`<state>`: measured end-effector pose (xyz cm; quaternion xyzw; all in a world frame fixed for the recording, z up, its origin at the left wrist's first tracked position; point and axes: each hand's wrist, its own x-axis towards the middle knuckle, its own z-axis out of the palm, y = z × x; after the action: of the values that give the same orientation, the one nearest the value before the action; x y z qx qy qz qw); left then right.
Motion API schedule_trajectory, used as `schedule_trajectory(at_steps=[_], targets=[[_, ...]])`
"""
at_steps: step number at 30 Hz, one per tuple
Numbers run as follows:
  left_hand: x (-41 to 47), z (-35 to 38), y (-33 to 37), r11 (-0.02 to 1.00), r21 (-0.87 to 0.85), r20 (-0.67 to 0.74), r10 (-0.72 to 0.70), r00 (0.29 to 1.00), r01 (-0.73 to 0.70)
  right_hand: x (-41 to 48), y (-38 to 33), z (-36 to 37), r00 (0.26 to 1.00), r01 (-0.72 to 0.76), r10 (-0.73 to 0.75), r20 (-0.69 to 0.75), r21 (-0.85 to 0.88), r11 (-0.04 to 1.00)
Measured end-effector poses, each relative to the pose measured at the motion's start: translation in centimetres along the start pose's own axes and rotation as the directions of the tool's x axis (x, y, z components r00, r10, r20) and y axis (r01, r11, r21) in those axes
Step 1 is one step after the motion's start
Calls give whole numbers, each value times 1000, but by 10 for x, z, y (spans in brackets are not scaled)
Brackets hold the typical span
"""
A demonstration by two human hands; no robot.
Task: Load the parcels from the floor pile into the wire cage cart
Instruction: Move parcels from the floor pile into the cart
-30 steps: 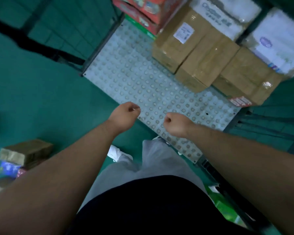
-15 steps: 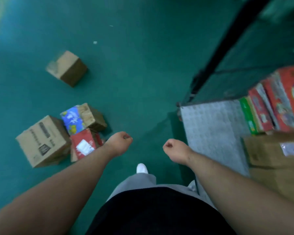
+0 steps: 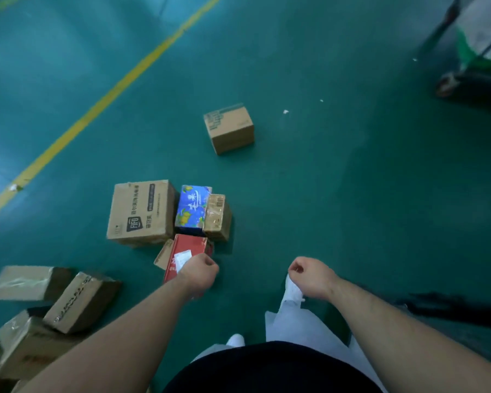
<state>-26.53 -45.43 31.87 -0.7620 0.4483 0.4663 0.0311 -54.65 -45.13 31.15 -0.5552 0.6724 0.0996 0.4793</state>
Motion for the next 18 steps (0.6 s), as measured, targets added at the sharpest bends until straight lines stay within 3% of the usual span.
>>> schedule_trajectory(at_steps=[6,10,18], targets=[[34,-36,68,997,-48,-117,-72,991,67,72,-17,-122,998,63,-63,0,3,998],[58,-64,108,988,-131,-175,-108,979,85,125,-32,-193,999,20,-21,-26,-53,998],[149,-122,140,945,-306,-166,-168,972,112,221,-114,-243,997,33,-26,74,-93,995]])
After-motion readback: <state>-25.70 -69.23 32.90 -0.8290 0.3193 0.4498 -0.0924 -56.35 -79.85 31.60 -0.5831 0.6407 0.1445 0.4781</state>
